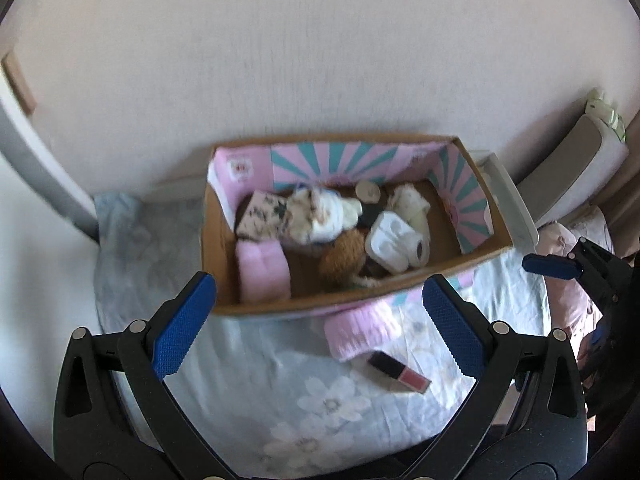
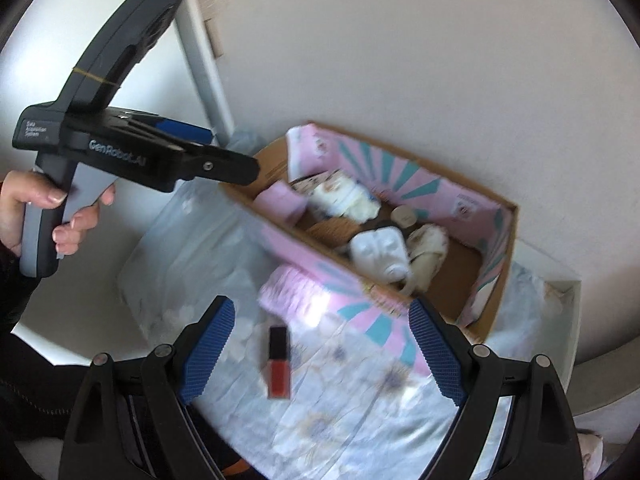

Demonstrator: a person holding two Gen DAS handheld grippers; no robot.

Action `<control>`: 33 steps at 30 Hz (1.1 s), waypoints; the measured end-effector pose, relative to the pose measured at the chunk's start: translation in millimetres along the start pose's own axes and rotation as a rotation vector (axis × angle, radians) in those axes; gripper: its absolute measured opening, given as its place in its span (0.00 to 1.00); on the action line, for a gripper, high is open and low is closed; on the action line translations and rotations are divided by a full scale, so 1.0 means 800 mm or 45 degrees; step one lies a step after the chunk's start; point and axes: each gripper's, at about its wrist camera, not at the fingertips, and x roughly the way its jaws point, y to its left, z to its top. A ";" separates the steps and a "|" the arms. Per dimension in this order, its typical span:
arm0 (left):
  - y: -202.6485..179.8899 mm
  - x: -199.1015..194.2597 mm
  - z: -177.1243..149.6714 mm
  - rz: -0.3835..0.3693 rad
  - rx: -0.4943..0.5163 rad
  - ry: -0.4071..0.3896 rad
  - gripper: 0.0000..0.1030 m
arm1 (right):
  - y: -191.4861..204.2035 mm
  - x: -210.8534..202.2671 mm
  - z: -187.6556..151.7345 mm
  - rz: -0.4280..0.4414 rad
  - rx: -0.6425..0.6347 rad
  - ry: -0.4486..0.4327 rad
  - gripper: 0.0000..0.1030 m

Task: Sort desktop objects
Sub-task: 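Withdraw both grippers from the box toward the pink cuff and red bottle, then grasp the pink fuzzy cuff with left gripper while right gripper grasps the red lip-gloss bottle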

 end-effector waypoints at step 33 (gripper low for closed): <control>-0.040 0.161 -0.120 -0.142 -0.203 0.093 0.51 | 0.070 0.144 -0.122 -0.065 -0.195 -0.011 0.18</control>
